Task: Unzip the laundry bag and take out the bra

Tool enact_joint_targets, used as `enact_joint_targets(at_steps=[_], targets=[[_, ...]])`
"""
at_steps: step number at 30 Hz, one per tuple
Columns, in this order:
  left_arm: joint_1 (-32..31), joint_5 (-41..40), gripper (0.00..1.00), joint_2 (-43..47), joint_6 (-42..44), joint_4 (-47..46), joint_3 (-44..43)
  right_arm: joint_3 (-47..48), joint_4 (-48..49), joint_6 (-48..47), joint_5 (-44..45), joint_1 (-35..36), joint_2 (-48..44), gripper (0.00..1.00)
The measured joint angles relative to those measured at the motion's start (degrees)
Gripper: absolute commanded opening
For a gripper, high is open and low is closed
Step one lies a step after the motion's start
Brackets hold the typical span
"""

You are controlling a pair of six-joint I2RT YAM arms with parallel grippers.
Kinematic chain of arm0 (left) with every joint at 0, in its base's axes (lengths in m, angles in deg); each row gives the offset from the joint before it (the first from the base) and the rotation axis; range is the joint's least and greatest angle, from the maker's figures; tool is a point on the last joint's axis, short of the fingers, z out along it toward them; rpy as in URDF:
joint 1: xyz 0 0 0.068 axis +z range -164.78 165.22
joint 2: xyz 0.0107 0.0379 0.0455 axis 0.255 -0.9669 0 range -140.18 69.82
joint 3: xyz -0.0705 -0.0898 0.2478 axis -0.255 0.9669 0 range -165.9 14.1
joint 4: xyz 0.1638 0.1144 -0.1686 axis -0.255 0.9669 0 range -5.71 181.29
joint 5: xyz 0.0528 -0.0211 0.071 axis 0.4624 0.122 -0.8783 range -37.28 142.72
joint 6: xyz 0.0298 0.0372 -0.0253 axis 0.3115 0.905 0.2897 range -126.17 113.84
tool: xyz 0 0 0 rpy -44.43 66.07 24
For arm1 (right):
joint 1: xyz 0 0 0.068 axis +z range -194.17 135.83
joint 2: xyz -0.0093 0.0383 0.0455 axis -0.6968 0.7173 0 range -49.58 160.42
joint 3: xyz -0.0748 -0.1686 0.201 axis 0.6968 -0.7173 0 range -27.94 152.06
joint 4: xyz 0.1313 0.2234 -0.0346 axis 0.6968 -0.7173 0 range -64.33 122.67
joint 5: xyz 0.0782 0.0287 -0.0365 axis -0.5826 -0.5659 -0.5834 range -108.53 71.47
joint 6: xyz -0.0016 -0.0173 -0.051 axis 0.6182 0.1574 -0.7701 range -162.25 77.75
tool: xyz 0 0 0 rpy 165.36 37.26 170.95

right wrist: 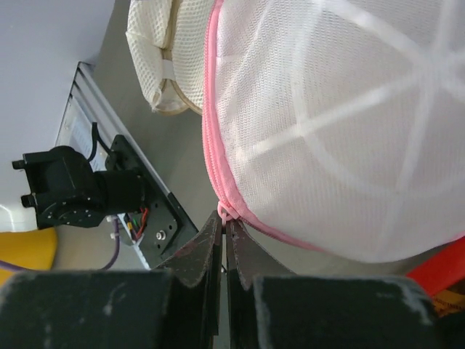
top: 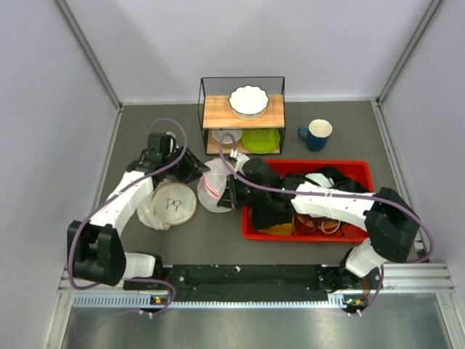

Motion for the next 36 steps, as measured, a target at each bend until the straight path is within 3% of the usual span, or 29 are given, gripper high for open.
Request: enact_joint_targets(at_steps=[1, 2, 5, 10, 13, 17, 21, 23, 25, 27, 29, 36], targets=[[0.0, -0.2, 0.57, 0.0, 0.4, 0.1, -0.2, 0.6, 0.1, 0.1, -0.1, 0.2, 0.4, 0.0], [0.0, -0.5, 0.7, 0.9, 0.6, 0.5, -0.1, 0.9, 0.1, 0.2, -0.1, 0.2, 0.6, 0.0], [0.1, -2.4, 0.86, 7.0, 0.7, 3.1, 0.2, 1.2, 0.0, 0.6, -0.3, 0.2, 0.7, 0.0], [0.1, -3.0, 0.86, 19.5, 0.2, 6.0, 1.1, 1.3, 0.0, 0.9, -0.8, 0.2, 0.9, 0.0], [-0.5, -1.6, 0.86, 24.0, -2.1, 5.2, 5.9, 1.4, 0.0, 0.9, -1.2, 0.2, 1.6, 0.0], [-1.5, 0.2, 0.85, 25.2, -6.4, 3.6, 13.8, 1.7, -0.4, 0.9, -1.7, 0.2, 2.6, 0.0], [-2.0, 0.9, 0.84, 22.6, -8.9, 2.5, 15.7, 2.9, -1.6, 0.7, -2.3, 0.2, 3.5, 0.0], [-2.4, 0.9, 0.77, 20.9, -9.5, 0.7, 15.6, 3.7, -2.1, 0.7, -2.8, 0.2, 3.9, 0.0], [-2.8, 1.0, 0.64, 19.3, -10.1, -1.1, 15.6, 4.2, -2.1, 0.7, -3.1, 0.2, 4.3, 0.0], [-3.1, 1.2, 0.27, 17.3, -10.6, -2.7, 15.5, 4.5, -2.3, 0.6, -3.2, 0.2, 4.4, 0.0], [-3.3, 1.4, 0.0, 15.9, -11.4, -3.6, 15.5, 4.6, -2.5, 0.4, -3.2, 0.2, 4.4, 0.0], [-2.9, -0.2, 0.0, 15.3, -9.7, -2.1, 13.6, 2.5, -3.0, -0.2, -0.9, -2.0, 3.6, 0.0]])
